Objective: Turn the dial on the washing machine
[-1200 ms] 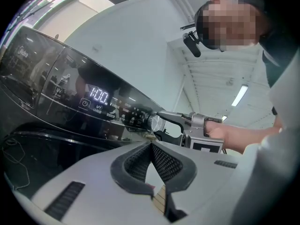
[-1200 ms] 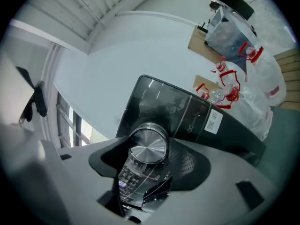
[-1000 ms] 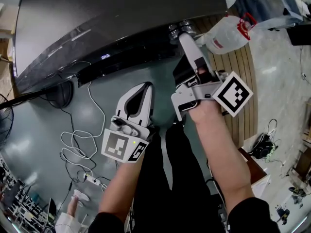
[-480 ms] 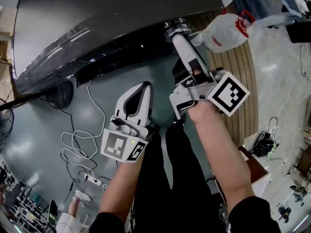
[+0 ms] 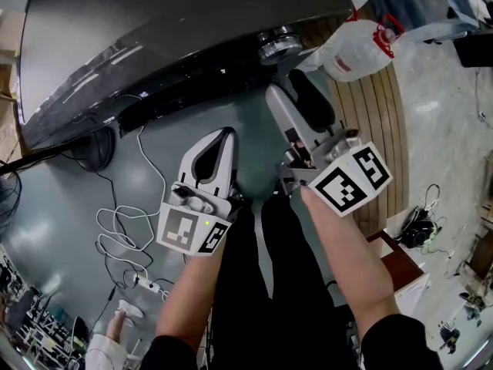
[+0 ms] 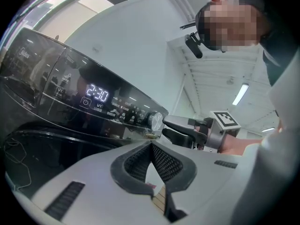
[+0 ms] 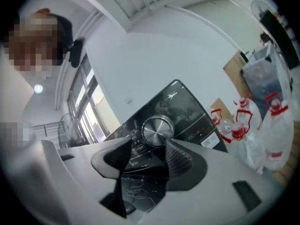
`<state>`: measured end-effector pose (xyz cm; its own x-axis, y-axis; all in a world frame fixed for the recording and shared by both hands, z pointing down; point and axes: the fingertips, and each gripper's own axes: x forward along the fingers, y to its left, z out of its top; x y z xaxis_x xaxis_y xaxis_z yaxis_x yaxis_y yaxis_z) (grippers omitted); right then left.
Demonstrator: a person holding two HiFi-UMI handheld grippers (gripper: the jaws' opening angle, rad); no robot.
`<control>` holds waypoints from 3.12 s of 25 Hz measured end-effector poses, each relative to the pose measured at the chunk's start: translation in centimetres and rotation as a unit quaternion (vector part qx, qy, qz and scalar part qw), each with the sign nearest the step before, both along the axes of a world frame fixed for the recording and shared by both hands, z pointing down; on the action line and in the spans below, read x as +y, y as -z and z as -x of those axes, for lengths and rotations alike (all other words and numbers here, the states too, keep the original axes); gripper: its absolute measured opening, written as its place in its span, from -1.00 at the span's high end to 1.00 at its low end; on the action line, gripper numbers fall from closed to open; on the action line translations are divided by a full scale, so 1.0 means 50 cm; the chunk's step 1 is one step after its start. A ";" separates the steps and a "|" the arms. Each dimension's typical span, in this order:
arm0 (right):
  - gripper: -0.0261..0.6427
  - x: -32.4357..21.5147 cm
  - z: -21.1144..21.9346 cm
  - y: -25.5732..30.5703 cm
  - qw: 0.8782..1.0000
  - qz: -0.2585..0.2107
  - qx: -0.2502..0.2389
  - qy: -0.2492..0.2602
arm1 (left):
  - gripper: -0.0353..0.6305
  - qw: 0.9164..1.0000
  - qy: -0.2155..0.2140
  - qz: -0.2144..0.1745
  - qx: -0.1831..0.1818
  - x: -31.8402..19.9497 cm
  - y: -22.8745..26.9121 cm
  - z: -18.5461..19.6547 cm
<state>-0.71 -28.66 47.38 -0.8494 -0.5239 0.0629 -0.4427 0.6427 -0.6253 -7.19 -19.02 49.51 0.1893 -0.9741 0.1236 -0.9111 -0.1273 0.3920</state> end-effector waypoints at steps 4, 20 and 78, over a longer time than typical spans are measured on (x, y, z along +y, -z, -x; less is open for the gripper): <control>0.28 0.040 -0.008 0.006 0.989 -0.120 0.085 0.005 | 0.85 1.000 0.008 0.004 -0.002 0.007 -0.006 0.008; 0.81 0.203 -0.076 -0.170 0.942 -0.157 0.296 0.006 | 0.85 0.998 0.035 0.040 -0.027 0.075 -0.093 -0.021; 0.85 0.751 -0.249 0.545 0.944 -0.263 0.198 0.026 | 0.85 0.988 0.104 -0.043 -0.108 0.832 0.586 0.039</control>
